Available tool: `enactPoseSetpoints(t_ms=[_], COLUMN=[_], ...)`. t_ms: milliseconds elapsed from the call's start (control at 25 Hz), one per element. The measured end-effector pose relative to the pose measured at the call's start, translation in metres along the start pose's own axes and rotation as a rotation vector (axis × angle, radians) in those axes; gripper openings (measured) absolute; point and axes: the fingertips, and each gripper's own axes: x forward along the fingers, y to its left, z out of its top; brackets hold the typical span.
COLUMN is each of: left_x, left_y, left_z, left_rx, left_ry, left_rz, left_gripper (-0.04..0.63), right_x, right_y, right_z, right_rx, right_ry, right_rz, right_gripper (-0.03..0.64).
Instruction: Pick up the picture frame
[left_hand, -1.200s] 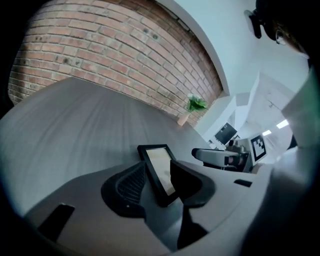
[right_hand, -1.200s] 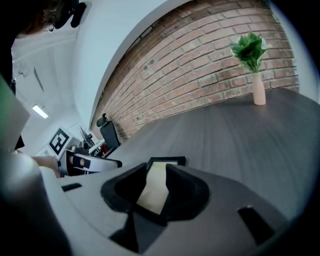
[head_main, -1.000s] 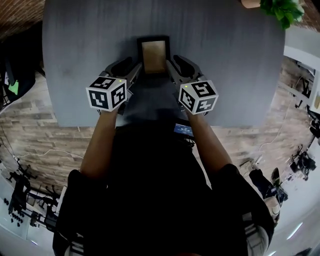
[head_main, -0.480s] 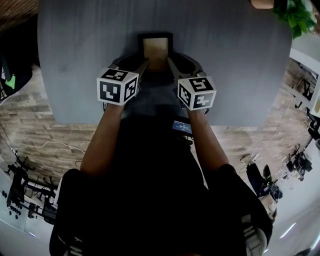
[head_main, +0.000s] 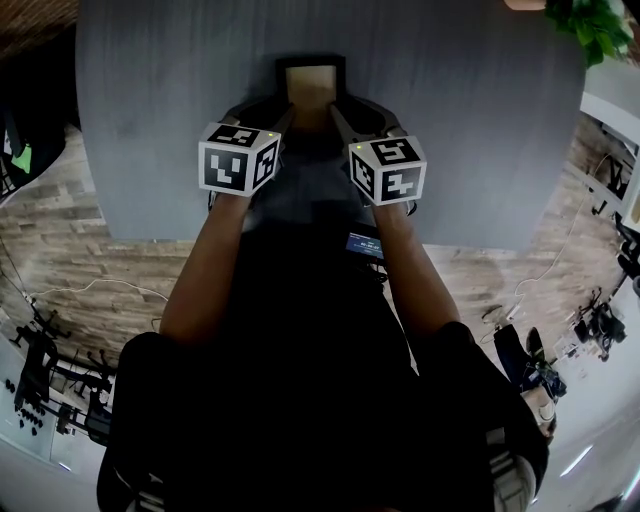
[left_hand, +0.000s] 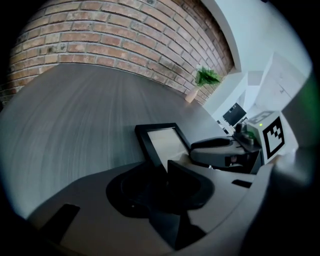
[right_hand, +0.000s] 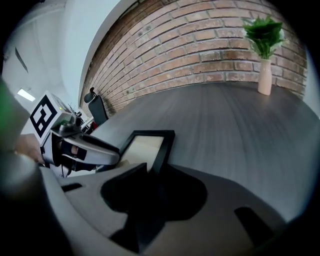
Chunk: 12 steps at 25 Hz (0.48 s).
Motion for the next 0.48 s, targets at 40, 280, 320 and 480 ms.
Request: enactPoseSetpoints(t_ms=[40,280,320,480], left_x=[0.000,-0.018,-0.023,-0.042], left_y=[-0.001,-0.005,-0.008,-0.024], left_z=[0.000,0.006,0.010,0.027], left_rx=[-0.003,0.008,0.014,0.052], left_ry=[-0.004,-0.079,-0.097,-0.164], left_rz=[0.003,0.024,0.026,0.036], left_gripper=[0.103,0.091,0.089,0.089], right_x=[0.000,-0.014,-0.018,-0.044], right_y=[-0.001,0.010,0.011,0.016], right_z=[0.000,0.008,0.012,0.031], right_rx=[0.002,-0.016,-0.022,-0.049], right_ry=[-0.002,-0.053,-0.069,-0.146], right_rz=[-0.004,-0.018,-0.019,-0.019], right_gripper=[0.106,0.094,0.094,0.094])
